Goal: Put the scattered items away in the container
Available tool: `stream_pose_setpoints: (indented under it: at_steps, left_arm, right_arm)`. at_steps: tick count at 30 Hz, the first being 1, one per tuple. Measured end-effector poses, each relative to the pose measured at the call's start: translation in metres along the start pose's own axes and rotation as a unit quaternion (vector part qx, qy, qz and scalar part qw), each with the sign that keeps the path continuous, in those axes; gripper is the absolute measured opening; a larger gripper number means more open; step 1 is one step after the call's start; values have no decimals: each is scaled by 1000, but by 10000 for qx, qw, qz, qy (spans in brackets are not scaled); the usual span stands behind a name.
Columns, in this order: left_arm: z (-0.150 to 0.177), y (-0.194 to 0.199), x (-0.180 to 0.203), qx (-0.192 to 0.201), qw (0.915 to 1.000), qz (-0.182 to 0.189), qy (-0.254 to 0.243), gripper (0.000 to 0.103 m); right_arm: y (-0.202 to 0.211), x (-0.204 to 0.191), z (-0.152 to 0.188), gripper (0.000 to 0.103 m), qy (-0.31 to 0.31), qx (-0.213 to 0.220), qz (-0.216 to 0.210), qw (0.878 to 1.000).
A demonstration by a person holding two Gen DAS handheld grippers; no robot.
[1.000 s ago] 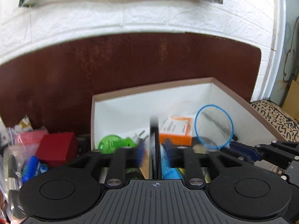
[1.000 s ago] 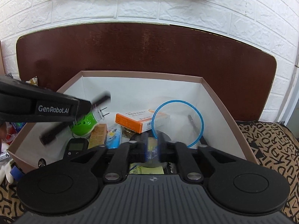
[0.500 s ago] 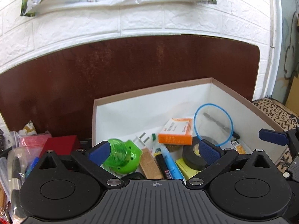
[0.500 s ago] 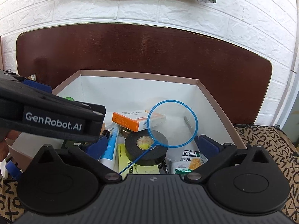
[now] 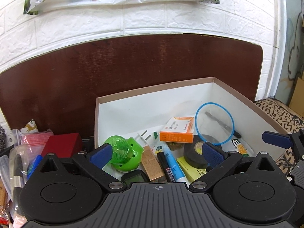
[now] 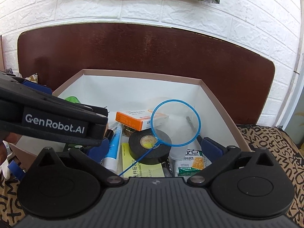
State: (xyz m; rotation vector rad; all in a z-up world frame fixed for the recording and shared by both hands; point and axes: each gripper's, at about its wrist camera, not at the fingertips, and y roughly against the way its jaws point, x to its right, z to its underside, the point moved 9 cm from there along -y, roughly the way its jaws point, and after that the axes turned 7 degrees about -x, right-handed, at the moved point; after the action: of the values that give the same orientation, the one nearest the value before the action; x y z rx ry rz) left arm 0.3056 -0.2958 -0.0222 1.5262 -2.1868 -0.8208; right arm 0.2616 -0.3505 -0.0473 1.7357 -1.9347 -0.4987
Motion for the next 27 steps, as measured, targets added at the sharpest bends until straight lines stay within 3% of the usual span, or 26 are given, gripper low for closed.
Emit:
stream_pose_setpoints:
  at_steps: [16, 27]
  left_arm:
    - [9, 66, 9, 189, 9998, -64, 13, 103]
    - [39, 121, 14, 287, 9993, -162, 170, 103]
  right_arm:
    - [66, -6, -6, 103, 93, 301, 30, 9995]
    - [121, -23, 25, 103, 78, 306, 47, 9995]
